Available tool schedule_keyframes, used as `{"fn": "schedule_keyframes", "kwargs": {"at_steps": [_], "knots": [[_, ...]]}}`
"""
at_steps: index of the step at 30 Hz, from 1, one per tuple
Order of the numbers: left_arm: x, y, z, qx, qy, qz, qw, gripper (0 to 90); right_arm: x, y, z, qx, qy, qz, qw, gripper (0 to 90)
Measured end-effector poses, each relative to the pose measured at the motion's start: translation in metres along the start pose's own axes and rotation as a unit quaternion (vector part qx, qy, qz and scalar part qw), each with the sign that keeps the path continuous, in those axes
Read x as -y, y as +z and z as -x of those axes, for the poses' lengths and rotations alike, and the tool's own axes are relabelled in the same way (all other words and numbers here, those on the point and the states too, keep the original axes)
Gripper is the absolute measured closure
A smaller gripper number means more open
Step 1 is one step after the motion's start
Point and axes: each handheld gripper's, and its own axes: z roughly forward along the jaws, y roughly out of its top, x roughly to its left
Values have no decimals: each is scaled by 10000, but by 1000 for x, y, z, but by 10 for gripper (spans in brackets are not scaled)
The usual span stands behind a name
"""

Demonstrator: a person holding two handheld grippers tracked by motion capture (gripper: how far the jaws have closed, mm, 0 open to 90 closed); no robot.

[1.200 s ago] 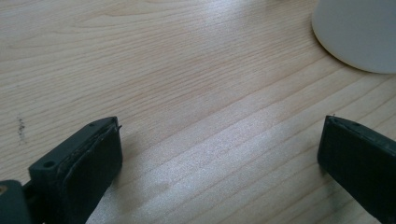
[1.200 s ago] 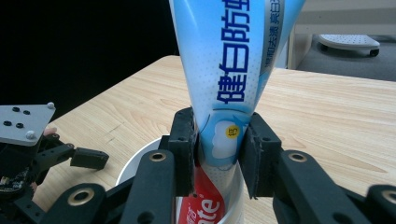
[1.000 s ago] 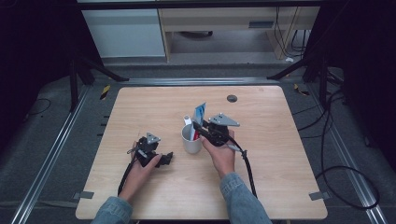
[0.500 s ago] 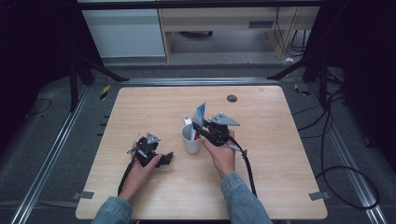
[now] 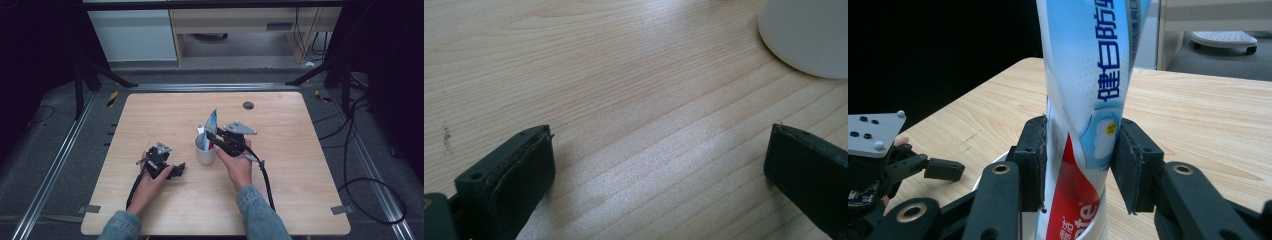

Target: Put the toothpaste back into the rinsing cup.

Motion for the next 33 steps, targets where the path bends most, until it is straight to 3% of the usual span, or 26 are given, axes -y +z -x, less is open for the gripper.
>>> {"fn": "schedule_keyframes", "kwargs": {"at_steps": [33], "knots": [[0,0,0,10,14,2,10000,0,1,-1,0,-25,2,-28,10000,584]]}}
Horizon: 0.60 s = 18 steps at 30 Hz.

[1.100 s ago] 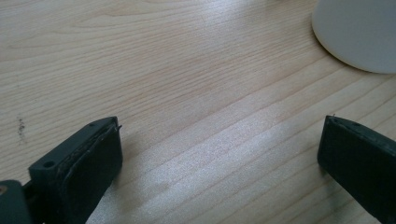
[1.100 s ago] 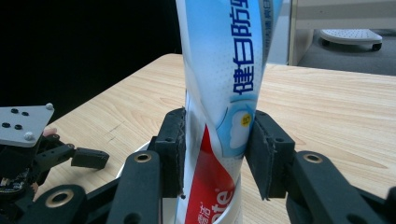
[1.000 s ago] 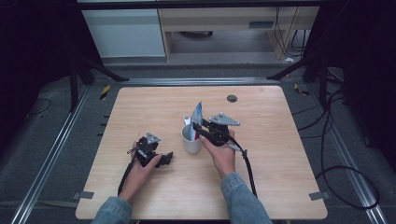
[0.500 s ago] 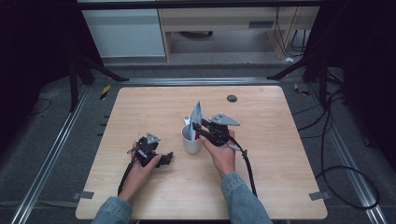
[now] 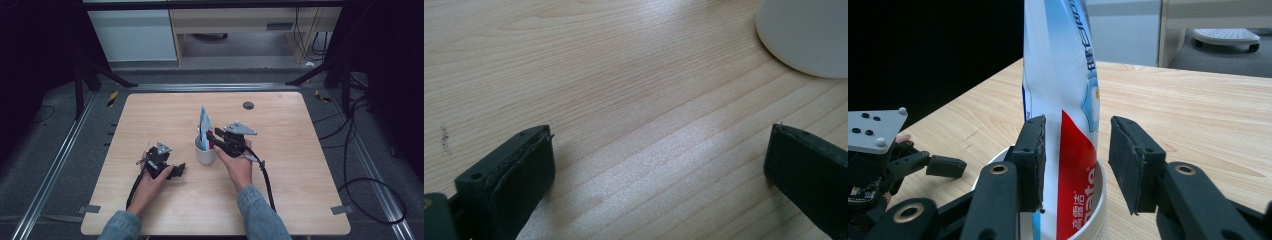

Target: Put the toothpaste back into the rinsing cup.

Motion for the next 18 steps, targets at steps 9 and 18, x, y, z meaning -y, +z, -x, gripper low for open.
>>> {"fn": "schedule_keyframes", "kwargs": {"at_steps": [9,18], "knots": [[0,0,0,0,-1,1,10000,0,-2,-4,-1,-2,-24,-5,10000,564],[0,0,0,0,0,1,10000,0,-9,-12,3,212,-68,-115,9997,472]]}}
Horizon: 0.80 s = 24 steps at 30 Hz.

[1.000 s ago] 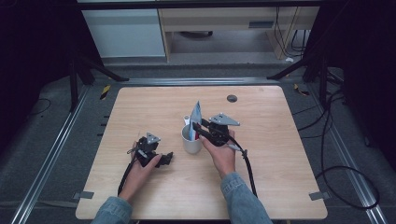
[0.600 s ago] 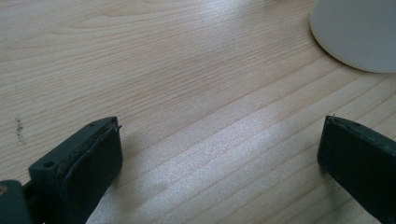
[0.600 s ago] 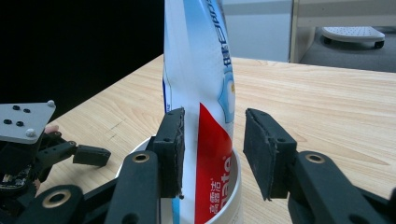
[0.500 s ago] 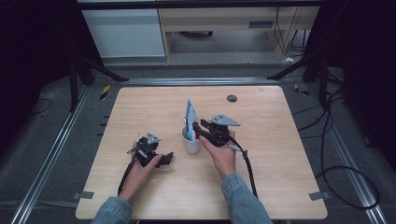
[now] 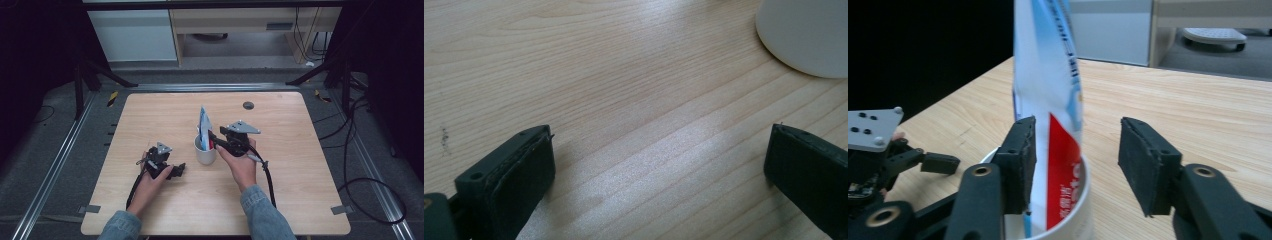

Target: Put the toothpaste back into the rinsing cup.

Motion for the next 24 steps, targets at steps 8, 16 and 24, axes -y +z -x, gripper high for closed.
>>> {"fn": "schedule_keyframes", "kwargs": {"at_steps": [8,16,24], "knots": [[0,0,0,0,-2,1,10000,0,-6,-12,11,326,-68,-171,9993,377],[0,0,0,0,-3,2,10000,0,-12,-23,28,790,-92,-461,9958,227],[0,0,0,2,-1,0,10000,0,-14,-37,59,1233,-293,-811,9886,102]]}}
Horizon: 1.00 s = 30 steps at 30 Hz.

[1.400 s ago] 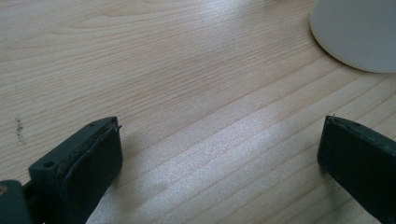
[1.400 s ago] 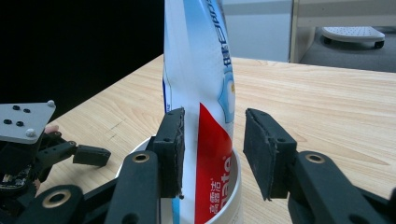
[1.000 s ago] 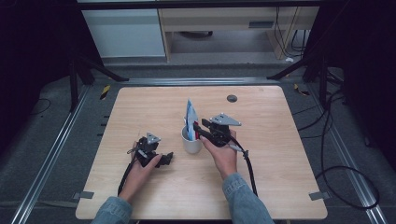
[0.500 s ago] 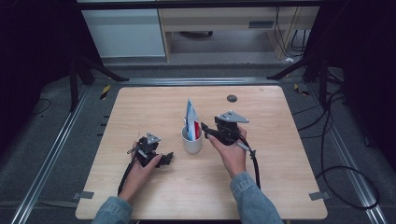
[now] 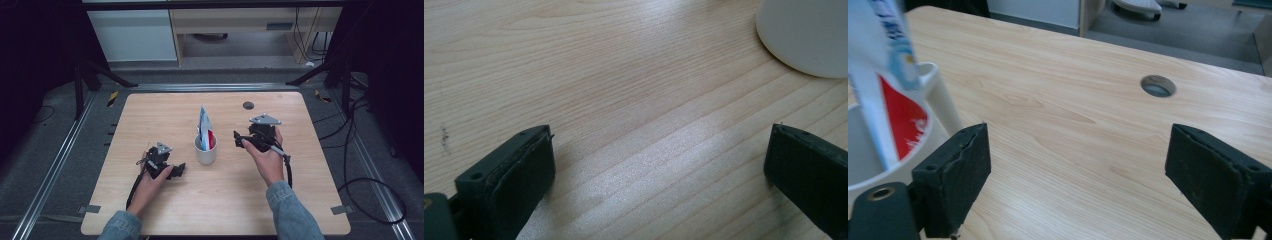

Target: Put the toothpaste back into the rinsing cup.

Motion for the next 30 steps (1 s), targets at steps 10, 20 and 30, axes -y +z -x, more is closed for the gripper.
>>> {"fn": "schedule_keyframes", "kwargs": {"at_steps": [10,20,30], "knots": [[0,0,0,0,2,1,10000,0,16,-9,36,303,-56,-368,9988,92],[0,0,0,1,-1,2,10000,0,41,-14,56,360,1,-745,9966,109],[0,0,0,1,1,1,10000,0,70,-15,77,558,172,-1081,9924,110]]}}
